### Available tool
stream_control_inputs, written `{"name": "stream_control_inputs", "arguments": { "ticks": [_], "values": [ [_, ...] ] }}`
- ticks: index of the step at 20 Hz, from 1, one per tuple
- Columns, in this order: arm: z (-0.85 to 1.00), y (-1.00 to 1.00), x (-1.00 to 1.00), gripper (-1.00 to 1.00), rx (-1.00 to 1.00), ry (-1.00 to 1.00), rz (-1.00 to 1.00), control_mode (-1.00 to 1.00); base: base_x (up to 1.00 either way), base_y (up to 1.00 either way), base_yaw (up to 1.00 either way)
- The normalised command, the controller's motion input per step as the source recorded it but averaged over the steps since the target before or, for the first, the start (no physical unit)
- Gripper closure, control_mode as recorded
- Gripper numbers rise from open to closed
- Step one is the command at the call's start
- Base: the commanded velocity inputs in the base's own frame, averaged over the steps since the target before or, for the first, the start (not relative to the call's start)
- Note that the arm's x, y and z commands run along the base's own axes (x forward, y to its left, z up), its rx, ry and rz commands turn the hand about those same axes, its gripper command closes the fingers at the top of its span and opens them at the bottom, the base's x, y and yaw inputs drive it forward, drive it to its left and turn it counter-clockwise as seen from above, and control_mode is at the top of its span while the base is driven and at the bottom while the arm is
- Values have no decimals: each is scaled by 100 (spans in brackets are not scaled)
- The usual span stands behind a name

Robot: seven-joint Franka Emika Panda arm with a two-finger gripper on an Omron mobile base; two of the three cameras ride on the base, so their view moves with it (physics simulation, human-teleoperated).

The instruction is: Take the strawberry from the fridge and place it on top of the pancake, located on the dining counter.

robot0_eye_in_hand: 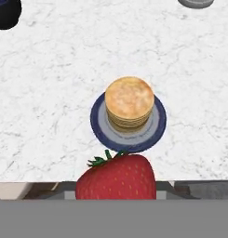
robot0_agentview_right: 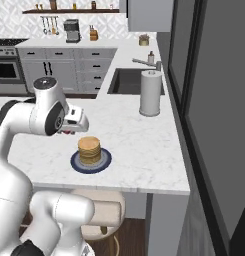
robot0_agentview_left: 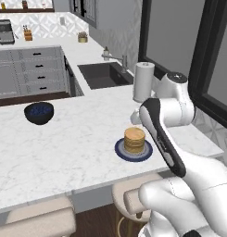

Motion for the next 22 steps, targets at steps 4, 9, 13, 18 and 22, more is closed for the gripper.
{"name": "stream_control_inputs", "arguments": {
  "ticks": [4, 9, 13, 18, 22],
  "values": [
    [-65, 0, 100, 100, -7, -1, 1, -100, 0, 0, 0],
    [-84, 0, 99, 100, -16, 0, 1, -100, 0, 0, 0],
    [-55, -14, 55, 100, -2, 2, 0, -100, 0, 0, 0],
    [-22, -9, 5, 100, 1, 3, 1, -100, 0, 0, 0],
    [-23, 10, 9, 100, 0, 2, 4, -100, 0, 0, 0]
  ]
}}
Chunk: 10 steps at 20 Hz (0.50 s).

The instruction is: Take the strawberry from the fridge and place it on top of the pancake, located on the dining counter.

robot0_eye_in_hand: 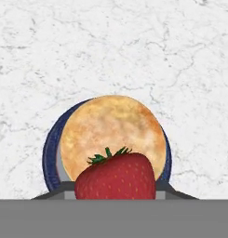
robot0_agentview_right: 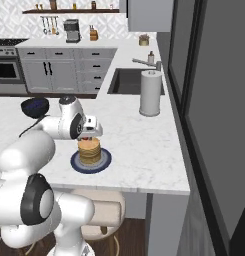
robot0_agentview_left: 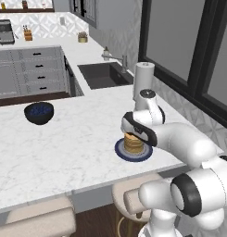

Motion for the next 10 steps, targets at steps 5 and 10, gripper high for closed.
{"name": "stream_control_inputs", "arguments": {
  "ticks": [5, 10],
  "values": [
    [-17, 0, 32, 100, 0, 0, 4, -100, 0, 0, 0],
    [-18, -9, 3, 100, 0, 5, 1, -100, 0, 0, 0]
  ]
}}
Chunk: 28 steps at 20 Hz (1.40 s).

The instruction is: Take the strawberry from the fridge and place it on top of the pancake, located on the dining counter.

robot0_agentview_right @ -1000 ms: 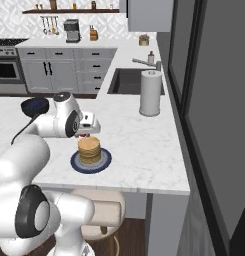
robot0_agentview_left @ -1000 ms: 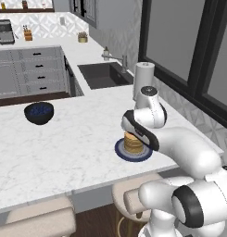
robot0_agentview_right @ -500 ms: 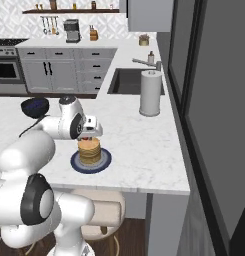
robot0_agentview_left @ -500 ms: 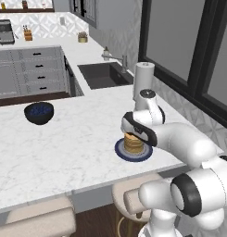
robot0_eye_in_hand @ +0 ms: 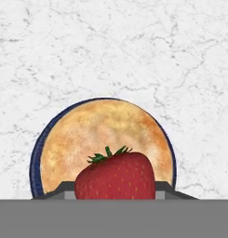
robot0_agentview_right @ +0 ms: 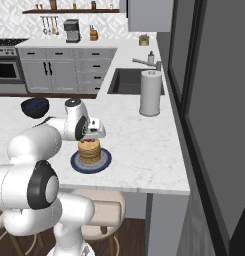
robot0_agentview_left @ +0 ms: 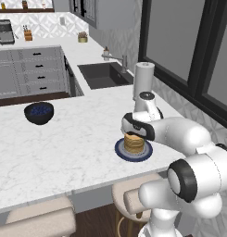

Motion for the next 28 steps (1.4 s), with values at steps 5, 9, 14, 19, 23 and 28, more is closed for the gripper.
{"name": "stream_control_inputs", "arguments": {
  "ticks": [5, 9, 14, 19, 23, 28],
  "values": [
    [-16, 0, 0, 100, 0, 1, 0, -100, 0, 0, 0],
    [-19, 0, 0, 100, 0, 0, 0, -100, 0, 0, 0],
    [-18, 0, 0, 100, 0, 0, 0, -100, 0, 0, 0],
    [-13, 0, 0, -100, 0, 0, 0, -100, 0, 0, 0],
    [-1, 0, 0, -100, 0, 0, 0, -100, 0, 0, 0],
    [0, 0, 0, -100, 0, 0, 0, -100, 0, 0, 0]
  ]
}}
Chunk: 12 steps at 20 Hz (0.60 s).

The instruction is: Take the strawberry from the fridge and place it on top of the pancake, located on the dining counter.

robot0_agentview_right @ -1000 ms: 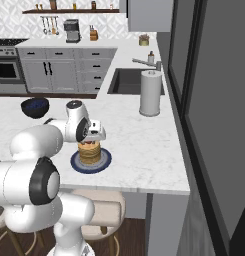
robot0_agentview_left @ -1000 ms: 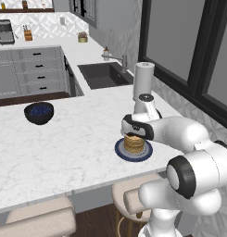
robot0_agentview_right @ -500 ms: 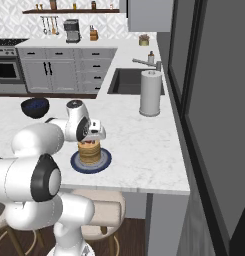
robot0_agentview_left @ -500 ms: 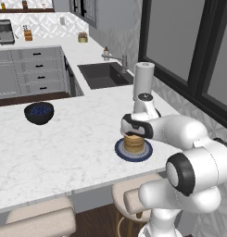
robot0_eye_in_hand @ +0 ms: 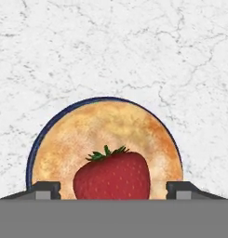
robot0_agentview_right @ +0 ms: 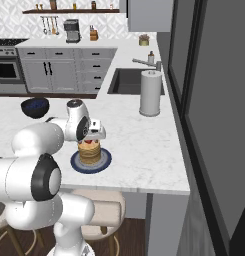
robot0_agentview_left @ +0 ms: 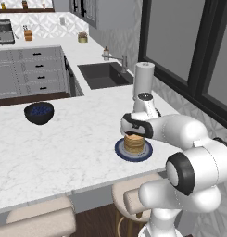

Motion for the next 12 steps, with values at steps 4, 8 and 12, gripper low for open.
{"name": "stream_control_inputs", "arguments": {
  "ticks": [4, 8, 12],
  "values": [
    [11, -1, -4, -100, 0, 0, 0, -100, 0, 0, 0],
    [73, 0, -31, -100, 0, -1, 0, -100, 0, 0, 0],
    [99, 6, -77, -100, 0, -12, 0, -100, 0, 0, 0]
  ]
}}
